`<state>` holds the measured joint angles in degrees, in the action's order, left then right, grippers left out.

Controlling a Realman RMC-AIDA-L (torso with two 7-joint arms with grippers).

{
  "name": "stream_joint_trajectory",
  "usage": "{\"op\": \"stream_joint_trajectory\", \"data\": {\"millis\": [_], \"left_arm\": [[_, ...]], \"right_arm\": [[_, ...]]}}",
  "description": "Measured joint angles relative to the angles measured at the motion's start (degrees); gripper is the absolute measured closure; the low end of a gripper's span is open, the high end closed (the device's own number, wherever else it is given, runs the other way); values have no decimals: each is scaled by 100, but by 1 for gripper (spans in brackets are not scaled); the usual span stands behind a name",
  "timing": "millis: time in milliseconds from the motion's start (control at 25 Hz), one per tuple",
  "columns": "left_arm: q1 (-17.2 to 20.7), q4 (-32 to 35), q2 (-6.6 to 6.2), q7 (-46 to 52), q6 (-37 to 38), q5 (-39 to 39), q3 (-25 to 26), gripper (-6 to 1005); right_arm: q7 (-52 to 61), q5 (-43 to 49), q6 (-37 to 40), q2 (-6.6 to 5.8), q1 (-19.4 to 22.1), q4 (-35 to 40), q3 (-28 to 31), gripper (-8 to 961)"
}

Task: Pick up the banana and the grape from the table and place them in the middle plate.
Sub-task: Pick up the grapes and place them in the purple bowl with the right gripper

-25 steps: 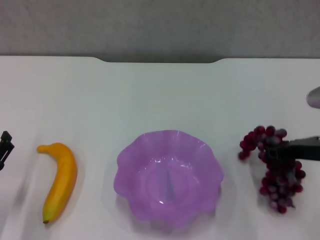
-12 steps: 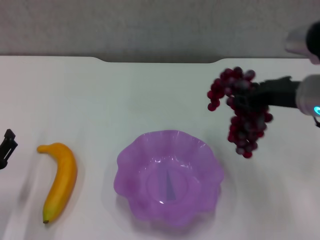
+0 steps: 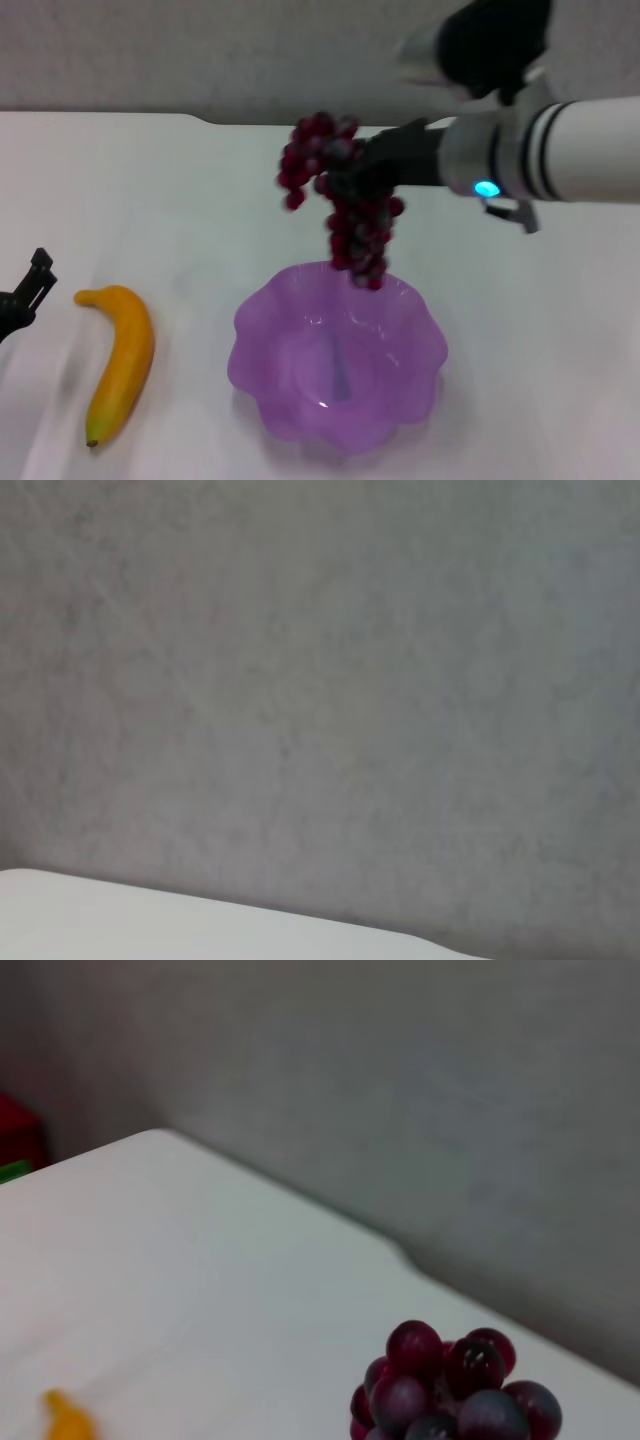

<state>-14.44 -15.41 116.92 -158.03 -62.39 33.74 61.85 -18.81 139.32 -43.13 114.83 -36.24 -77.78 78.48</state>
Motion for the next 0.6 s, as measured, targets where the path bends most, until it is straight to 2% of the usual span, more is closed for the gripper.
{"op": "stream_joint_trajectory", "data": {"millis": [240,600], "left_arm": [[-47,-7,-1,0,7,-44,1,91],[-51,30,-3,0,40,-43,27,91]], "right_arm": [[0,-310,259,36,-445,565,-822,567],[10,-543,312,47,-388,396,-1463,568]]}}
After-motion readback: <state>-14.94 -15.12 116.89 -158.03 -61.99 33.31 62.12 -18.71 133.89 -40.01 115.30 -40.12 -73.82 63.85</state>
